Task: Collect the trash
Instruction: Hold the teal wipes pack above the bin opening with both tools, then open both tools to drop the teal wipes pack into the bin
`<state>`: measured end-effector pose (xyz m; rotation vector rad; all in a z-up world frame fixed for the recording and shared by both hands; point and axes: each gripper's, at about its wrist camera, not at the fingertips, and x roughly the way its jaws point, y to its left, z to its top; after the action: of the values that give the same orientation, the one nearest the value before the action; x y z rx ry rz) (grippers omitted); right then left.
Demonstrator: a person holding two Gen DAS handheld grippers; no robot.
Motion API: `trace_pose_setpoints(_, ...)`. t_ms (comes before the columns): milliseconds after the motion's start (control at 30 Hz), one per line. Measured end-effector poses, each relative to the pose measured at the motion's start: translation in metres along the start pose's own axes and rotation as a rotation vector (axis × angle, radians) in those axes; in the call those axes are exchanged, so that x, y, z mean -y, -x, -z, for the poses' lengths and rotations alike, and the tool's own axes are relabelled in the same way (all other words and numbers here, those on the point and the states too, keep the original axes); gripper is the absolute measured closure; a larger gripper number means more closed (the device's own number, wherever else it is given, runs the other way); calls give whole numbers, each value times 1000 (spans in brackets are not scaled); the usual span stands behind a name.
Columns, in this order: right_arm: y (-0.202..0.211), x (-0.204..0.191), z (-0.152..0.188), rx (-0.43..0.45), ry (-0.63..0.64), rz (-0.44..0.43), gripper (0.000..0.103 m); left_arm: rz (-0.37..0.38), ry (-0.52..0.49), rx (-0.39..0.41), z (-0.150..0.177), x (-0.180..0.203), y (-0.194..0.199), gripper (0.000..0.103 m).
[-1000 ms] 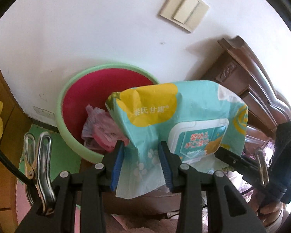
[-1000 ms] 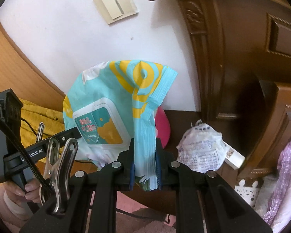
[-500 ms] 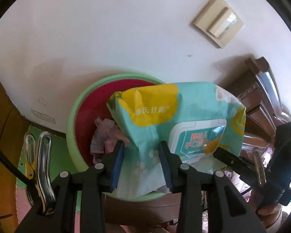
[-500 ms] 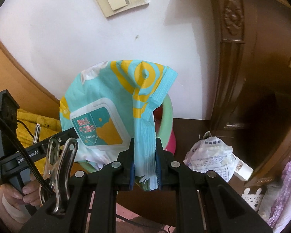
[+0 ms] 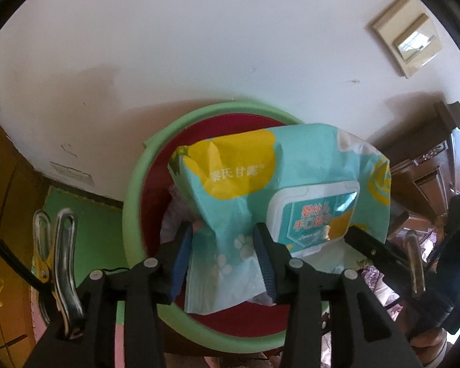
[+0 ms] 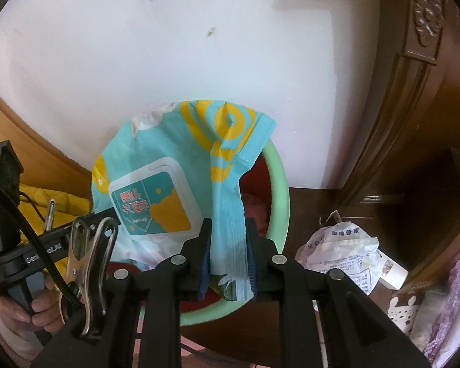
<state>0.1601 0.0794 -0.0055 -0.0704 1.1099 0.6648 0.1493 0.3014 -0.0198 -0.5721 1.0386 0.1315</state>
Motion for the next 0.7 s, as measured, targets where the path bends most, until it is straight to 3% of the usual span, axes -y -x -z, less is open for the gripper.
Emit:
trace_pose_setpoints(267, -3, -3, -4, 6, -20, 34, 70, 2, -16, -14, -2, -3, 1, 57)
trace_pose_setpoints(400, 0, -3, -4, 32, -19, 47, 60, -6, -20, -14, -2, -2, 6, 49)
trace_pose_setpoints(567, 4, -1, -4, 50, -10, 65, 55, 15, -8, -11, -4, -3, 12, 46)
trace_pose_setpoints(700, 7, -1, -3, 59, -18, 31, 48, 23, -22, 2, -3, 1, 20, 46)
